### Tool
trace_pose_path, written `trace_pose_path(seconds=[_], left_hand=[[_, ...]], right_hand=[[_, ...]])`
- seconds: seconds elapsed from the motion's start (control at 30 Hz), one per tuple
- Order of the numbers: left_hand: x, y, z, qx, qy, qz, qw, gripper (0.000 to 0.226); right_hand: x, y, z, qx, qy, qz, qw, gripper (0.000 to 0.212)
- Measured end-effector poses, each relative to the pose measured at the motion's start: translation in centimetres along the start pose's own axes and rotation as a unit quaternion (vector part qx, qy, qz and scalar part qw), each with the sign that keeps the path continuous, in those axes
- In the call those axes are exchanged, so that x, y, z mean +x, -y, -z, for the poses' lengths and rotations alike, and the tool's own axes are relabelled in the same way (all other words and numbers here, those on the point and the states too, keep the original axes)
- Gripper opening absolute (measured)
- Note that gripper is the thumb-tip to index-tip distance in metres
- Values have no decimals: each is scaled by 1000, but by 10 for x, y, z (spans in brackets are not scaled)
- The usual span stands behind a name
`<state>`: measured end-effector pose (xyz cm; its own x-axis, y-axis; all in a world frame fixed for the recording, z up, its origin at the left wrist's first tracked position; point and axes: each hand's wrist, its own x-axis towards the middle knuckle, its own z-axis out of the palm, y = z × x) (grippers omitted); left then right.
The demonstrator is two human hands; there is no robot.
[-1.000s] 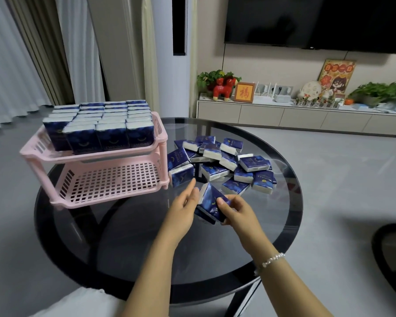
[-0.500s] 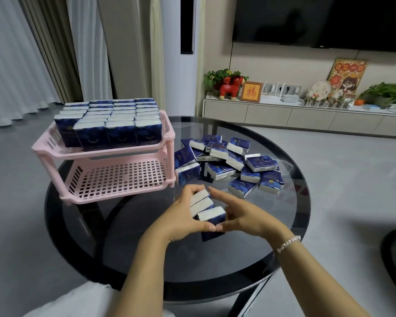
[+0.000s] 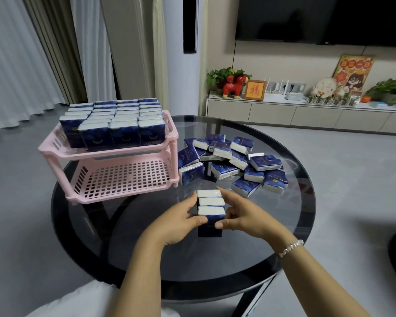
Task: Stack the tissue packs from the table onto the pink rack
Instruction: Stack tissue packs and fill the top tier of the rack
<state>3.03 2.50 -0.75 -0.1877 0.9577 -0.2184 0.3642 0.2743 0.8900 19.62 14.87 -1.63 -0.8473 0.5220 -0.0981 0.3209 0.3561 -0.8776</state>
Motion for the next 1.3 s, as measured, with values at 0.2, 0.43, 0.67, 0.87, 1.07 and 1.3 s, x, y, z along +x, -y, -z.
trace_pose_path(seconds=[0.2, 0.43, 0.67, 0.87, 1.07, 1.3], left_hand=[[-4, -4, -7, 93, -4, 23, 995, 68], [-6, -10, -24, 82, -24, 42, 995, 69], [-9, -8, -26, 82, -81, 20, 993, 68], [-33, -11, 13, 20, -158, -39, 987, 61], [-74, -41, 69, 33, -213, -84, 973, 54], [-112, -72, 138, 71, -287, -90, 951, 81]], right_hand=[[-6, 7, 4, -37, 0, -1, 999, 84], [-12, 15, 2, -131, 22, -53, 990, 77], [-12, 28, 0, -154, 19, -51, 987, 74], [-1, 57, -5, -124, 13, 10, 992, 74], [23, 109, -13, -72, 30, 97, 992, 74], [52, 182, -24, -43, 41, 171, 984, 72]])
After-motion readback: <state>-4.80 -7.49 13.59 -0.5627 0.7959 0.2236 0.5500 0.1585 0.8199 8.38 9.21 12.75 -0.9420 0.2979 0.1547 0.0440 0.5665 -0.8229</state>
